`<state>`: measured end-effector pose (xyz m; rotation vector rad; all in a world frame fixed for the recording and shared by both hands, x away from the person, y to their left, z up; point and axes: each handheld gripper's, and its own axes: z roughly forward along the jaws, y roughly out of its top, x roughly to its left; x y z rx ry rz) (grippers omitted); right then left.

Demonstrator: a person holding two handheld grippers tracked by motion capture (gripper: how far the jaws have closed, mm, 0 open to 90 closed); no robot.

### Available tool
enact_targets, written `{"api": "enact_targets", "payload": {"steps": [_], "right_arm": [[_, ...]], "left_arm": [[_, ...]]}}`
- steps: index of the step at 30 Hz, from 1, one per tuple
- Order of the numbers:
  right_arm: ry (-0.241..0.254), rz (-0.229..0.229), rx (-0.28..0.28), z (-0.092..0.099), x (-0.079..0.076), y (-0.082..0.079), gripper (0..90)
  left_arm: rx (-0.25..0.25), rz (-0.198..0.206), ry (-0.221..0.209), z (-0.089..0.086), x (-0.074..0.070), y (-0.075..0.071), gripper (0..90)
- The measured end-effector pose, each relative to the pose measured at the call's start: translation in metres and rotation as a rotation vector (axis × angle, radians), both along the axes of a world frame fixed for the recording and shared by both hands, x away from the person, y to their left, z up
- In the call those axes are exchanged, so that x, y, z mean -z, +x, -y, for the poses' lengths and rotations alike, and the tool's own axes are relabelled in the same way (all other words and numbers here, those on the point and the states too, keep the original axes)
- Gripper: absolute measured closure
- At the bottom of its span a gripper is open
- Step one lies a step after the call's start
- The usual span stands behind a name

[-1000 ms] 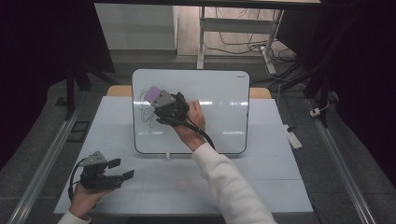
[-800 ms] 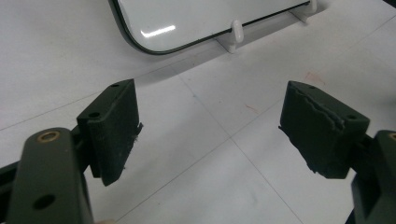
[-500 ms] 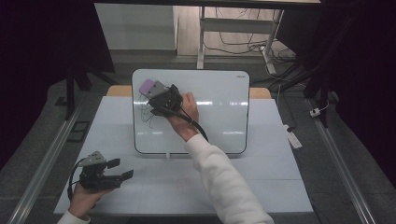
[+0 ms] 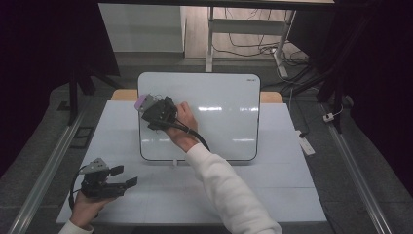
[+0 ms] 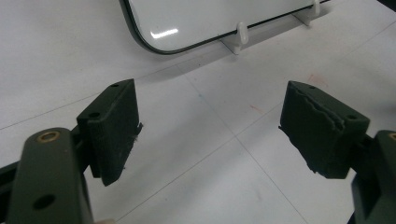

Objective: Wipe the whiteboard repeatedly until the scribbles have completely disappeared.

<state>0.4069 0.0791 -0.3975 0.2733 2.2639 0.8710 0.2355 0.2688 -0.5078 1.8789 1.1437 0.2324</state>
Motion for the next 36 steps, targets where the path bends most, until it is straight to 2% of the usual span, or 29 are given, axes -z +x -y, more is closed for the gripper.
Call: {"api": "enact_targets", "payload": {"steps": [4,5,12,15,20,26,29,31,36], "right_arm": [[0.035,-0.026,-0.007,0.002,0.000,0.002,40.1],[0.049,-0.035,0.003,0.004,-0.002,0.003,40.1],[0.150,-0.019,0.089,0.017,-0.019,0.016,40.0],[0.188,-0.026,0.108,0.019,-0.024,0.022,40.0],[0.176,-0.023,0.091,0.011,-0.022,0.021,40.0],[0.136,-0.060,0.026,-0.007,-0.005,0.008,40.0],[0.134,-0.052,0.024,-0.010,-0.001,0.005,40.0],[0.167,-0.075,0.037,-0.006,-0.005,0.009,40.1],[0.236,-0.065,0.106,0.003,-0.022,0.022,40.1]], "left_arm": [[0.002,0.000,0.002,0.001,0.000,-0.001,20.2],[0.002,0.001,0.003,0.001,0.000,-0.001,20.3],[0.003,-0.001,0.003,0.000,0.000,-0.001,20.3],[0.002,-0.001,0.000,0.000,0.000,-0.001,20.3],[0.002,0.000,0.000,0.000,0.000,-0.001,20.2],[0.001,0.001,0.000,0.000,0.000,-0.001,20.3],[0.002,0.001,0.001,0.000,0.000,-0.001,20.3],[0.002,0.001,0.001,0.000,0.000,-0.001,20.2],[0.002,0.002,0.000,0.000,-0.001,-0.002,20.2]]}}
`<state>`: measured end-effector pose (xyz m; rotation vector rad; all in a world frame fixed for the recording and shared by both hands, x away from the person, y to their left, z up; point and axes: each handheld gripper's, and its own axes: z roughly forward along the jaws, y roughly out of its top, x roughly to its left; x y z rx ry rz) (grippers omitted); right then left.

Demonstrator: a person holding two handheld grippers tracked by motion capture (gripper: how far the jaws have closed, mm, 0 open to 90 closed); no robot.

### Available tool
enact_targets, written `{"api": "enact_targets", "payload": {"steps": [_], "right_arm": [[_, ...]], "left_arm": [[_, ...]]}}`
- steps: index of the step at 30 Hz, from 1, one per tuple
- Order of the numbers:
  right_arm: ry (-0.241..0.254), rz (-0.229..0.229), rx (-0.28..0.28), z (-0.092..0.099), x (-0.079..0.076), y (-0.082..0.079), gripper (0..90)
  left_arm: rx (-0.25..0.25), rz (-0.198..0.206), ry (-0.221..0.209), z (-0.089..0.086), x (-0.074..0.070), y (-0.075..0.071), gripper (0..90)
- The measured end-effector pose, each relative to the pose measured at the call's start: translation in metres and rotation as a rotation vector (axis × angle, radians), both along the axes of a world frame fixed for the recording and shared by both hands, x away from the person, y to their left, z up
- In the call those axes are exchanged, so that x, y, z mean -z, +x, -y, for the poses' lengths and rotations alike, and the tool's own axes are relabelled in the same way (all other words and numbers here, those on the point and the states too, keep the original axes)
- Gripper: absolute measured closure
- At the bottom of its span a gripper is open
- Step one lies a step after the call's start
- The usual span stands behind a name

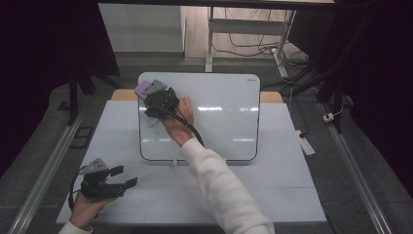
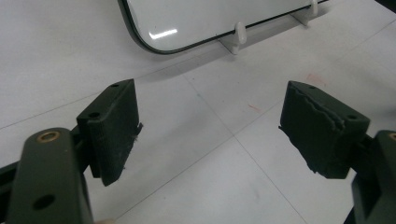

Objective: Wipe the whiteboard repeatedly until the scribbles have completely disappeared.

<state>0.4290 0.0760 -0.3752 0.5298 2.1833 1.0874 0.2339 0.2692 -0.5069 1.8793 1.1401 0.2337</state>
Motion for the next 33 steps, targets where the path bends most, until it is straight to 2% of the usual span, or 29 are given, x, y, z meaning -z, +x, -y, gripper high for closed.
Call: {"api": "enact_targets", "payload": {"steps": [5,8,11,15,19,22,25,29,31,33], "right_arm": [[0.032,-0.004,0.027,0.004,-0.010,0.010,40.1],[-0.002,0.014,0.019,-0.001,-0.006,0.007,40.1],[-0.044,-0.007,-0.029,-0.008,0.005,-0.003,40.1],[-0.075,-0.036,-0.079,-0.012,0.026,-0.019,40.1],[-0.089,-0.028,-0.109,-0.011,0.036,-0.028,40.1],[-0.050,-0.007,-0.072,-0.003,0.028,-0.021,40.1],[-0.020,0.011,-0.005,0.006,0.013,-0.009,40.1],[-0.053,0.062,0.074,0.016,-0.004,0.001,40.2],[-0.061,0.041,0.073,0.017,-0.006,0.003,40.2],[-0.117,0.026,0.053,0.011,-0.002,-0.002,40.3]], "left_arm": [[0.000,0.000,-0.001,0.000,0.000,0.000,20.2],[-0.001,0.000,-0.002,0.000,0.000,0.000,20.2],[-0.002,0.001,-0.002,0.000,0.000,0.000,20.2],[0.001,0.000,0.000,0.000,0.000,0.000,20.1],[-0.001,0.001,0.001,0.001,0.000,-0.001,20.1],[-0.001,0.000,0.000,0.001,0.000,-0.001,20.1],[0.000,-0.002,0.000,0.000,0.000,0.000,20.1],[-0.001,-0.004,-0.001,0.000,0.000,0.000,20.1],[0.000,-0.004,-0.001,0.000,0.000,0.000,20.1],[0.002,-0.003,0.000,0.000,0.000,0.000,20.1]]}}
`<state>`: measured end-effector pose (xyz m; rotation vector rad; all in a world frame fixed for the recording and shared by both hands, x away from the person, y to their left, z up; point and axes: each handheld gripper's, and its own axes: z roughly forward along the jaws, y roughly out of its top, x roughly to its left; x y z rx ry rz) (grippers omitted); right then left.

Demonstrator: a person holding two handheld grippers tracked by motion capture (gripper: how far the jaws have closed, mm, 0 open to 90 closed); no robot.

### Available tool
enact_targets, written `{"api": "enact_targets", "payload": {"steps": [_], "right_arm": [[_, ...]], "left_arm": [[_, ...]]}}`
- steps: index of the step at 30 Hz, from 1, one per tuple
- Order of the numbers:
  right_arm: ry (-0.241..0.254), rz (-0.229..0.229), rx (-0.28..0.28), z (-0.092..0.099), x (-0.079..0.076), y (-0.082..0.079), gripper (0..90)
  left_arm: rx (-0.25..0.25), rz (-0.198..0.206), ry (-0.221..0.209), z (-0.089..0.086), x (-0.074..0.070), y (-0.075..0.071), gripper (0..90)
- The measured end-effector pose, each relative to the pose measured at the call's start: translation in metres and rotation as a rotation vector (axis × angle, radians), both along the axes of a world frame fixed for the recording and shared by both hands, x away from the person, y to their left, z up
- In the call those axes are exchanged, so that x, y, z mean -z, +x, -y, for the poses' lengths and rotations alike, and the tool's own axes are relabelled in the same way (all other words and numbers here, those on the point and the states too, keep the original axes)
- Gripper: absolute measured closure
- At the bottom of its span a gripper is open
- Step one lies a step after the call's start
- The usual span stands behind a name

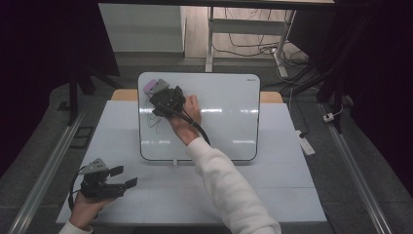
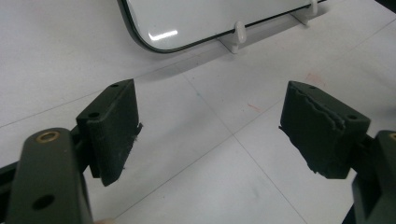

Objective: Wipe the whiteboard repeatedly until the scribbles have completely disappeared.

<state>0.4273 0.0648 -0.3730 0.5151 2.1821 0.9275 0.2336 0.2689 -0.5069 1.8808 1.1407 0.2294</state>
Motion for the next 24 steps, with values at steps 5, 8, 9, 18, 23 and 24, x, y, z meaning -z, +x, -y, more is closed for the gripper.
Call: {"api": "enact_targets", "payload": {"steps": [5,8,9,18,23,24], "right_arm": [[-0.107,-0.078,-0.070,-0.020,0.018,-0.019,40.3],[-0.133,-0.088,-0.096,-0.025,0.025,-0.025,40.3],[-0.132,-0.085,-0.096,-0.025,0.025,-0.025,40.3],[-0.008,-0.058,-0.013,-0.005,-0.004,0.002,40.3],[-0.057,-0.068,-0.046,-0.014,0.004,-0.006,40.3],[-0.066,-0.076,-0.050,-0.017,0.008,-0.009,40.3]], "left_arm": [[-0.003,0.003,0.001,0.001,0.000,-0.001,20.0],[-0.001,0.002,0.002,0.001,0.000,-0.001,20.0],[0.000,0.001,0.002,0.001,0.000,-0.001,20.0],[-0.003,0.000,0.001,-0.001,0.000,0.000,20.0],[-0.001,0.003,0.003,0.000,0.000,-0.001,20.0],[-0.002,0.003,0.002,0.000,0.000,-0.001,20.0]]}}
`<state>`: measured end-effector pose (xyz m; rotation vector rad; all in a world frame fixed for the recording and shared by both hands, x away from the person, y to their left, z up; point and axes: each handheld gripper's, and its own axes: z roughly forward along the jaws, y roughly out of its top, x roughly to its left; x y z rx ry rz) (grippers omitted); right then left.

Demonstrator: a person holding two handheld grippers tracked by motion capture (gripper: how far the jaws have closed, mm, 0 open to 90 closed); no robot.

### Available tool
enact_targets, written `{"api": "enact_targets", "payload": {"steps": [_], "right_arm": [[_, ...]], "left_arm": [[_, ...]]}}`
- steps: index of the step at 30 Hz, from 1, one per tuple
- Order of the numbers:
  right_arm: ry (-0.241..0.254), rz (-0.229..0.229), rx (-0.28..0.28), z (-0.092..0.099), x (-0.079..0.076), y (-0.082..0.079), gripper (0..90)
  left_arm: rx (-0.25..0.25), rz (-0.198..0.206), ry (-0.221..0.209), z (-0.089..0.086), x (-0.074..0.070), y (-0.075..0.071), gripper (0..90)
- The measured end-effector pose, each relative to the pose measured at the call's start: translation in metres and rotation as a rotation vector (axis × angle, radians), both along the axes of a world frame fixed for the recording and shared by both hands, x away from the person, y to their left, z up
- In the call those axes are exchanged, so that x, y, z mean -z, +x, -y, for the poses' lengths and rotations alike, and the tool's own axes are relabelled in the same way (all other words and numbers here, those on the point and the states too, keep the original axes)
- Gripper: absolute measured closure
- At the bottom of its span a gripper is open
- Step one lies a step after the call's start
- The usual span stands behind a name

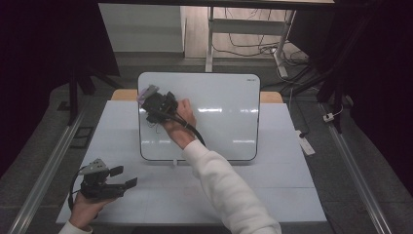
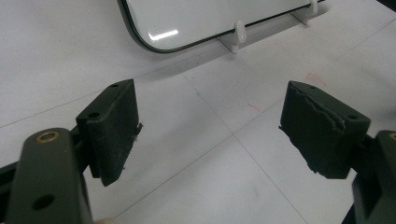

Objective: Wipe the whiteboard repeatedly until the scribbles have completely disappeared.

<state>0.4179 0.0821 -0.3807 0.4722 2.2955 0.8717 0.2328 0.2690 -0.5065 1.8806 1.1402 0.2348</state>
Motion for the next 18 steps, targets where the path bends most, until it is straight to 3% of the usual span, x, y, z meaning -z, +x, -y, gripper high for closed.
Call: {"api": "enact_targets", "payload": {"steps": [3,7,9,13,17,18], "right_arm": [[-0.073,-0.009,-0.054,-0.010,0.021,-0.017,40.3],[-0.105,-0.037,-0.094,-0.007,0.040,-0.033,40.3],[-0.119,-0.030,-0.104,-0.002,0.046,-0.038,40.3],[-0.099,-0.004,-0.069,0.011,0.042,-0.035,40.3],[-0.037,0.038,0.002,0.026,0.027,-0.023,40.2],[-0.023,0.027,0.003,0.029,0.025,-0.020,40.3]], "left_arm": [[-0.001,0.000,0.000,0.000,0.000,0.000,20.0],[0.001,0.000,0.001,0.000,0.000,0.000,20.0],[0.001,0.000,0.001,0.000,0.000,0.000,20.0],[0.001,0.000,0.003,0.001,0.000,0.000,19.9],[0.001,0.001,0.004,0.002,-0.001,0.000,19.9],[0.001,0.001,0.005,0.002,-0.001,0.000,20.0]]}}
